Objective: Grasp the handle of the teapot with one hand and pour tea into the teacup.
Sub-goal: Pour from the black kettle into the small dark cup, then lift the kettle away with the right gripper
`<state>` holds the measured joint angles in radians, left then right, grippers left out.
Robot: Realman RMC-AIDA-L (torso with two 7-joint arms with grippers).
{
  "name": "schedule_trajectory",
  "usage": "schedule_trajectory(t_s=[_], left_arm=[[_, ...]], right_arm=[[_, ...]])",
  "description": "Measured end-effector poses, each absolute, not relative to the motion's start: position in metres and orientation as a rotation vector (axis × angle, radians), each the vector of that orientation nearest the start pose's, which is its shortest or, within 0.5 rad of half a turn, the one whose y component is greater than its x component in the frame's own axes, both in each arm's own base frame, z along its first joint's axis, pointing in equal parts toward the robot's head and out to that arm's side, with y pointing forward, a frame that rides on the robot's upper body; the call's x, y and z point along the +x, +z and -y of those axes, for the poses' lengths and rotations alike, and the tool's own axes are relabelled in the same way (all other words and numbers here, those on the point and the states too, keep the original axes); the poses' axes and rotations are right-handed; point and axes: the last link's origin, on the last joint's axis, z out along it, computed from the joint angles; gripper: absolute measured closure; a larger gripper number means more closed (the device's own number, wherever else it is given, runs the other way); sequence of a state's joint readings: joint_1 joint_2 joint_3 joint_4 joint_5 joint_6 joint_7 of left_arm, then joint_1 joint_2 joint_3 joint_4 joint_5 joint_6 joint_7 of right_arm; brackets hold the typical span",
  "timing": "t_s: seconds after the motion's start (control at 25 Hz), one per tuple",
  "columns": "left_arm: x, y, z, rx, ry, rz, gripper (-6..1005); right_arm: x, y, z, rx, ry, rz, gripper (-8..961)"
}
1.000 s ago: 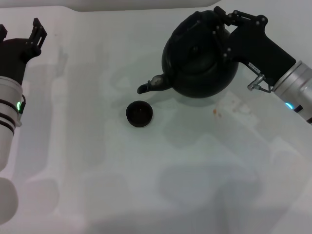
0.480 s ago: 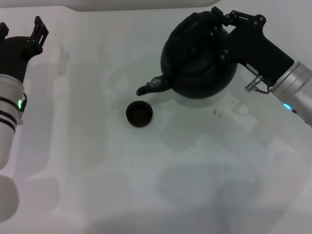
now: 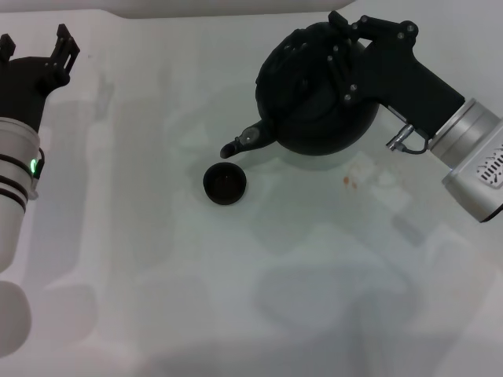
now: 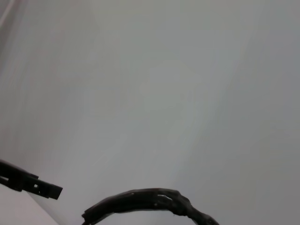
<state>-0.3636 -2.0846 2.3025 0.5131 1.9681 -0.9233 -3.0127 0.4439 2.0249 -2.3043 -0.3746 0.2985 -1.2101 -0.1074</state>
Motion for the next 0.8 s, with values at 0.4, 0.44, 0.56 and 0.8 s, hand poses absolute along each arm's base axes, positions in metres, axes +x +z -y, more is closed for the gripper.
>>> schedule_trajectory(t_s=[0.4, 0.44, 0.56, 0.8], left_arm=[[-0.3059, -0.0410, -0.3396, -1.455, -0.668, 0.776, 120], [-0.3058, -0.0410, -0.3397, -1.455, -0.668, 0.776, 120], [-0.3055, -0.0411, -0.3399, -1.455, -0.668, 0.776, 120], [-0.3059, -0.0411, -0.3399, -1.456, -0.667, 0.776, 120]], right_arm=[[0.2385, -0.0612, -0.3211, -2.039, 0.702, 0.248, 819], [0.2384, -0.0617, -0.3212, -2.042, 0.700, 0.250, 819], [0.2387, -0.0632, -0.3211, -2.052, 0.692, 0.255, 820], [0.2385, -0.0635, -0.3213, -2.049, 0.676, 0.284, 821]])
